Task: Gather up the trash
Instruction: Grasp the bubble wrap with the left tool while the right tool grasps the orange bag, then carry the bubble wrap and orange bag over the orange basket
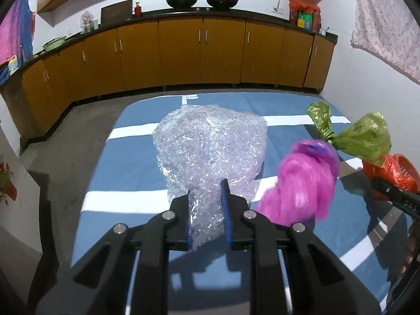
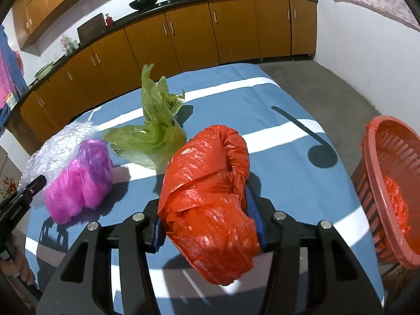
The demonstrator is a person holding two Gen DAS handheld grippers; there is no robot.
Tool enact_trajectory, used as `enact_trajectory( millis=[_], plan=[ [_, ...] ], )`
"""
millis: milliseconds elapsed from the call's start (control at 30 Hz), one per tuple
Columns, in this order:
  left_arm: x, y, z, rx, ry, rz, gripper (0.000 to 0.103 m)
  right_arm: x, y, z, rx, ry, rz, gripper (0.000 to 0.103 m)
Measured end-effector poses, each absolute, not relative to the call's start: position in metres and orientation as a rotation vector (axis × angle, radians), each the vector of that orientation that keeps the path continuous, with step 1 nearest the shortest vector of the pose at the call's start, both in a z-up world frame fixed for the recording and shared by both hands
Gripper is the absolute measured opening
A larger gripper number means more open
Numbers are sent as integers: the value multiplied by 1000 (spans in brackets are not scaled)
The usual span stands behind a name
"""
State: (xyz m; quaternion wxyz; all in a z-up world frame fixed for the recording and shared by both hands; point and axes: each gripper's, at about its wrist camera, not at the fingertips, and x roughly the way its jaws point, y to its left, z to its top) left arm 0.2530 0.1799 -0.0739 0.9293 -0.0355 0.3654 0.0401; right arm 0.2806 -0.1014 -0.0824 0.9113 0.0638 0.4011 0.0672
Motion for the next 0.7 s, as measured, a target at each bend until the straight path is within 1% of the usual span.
enact_trajectory(
  millis=[367,700],
  plan=[
    [213,177,-42,-93,689,89,18,255,-115,-64,149,785,134,52],
    [191,154,-11,-79,625,52,18,235,-137,-46,164,726,128,52]
  ],
)
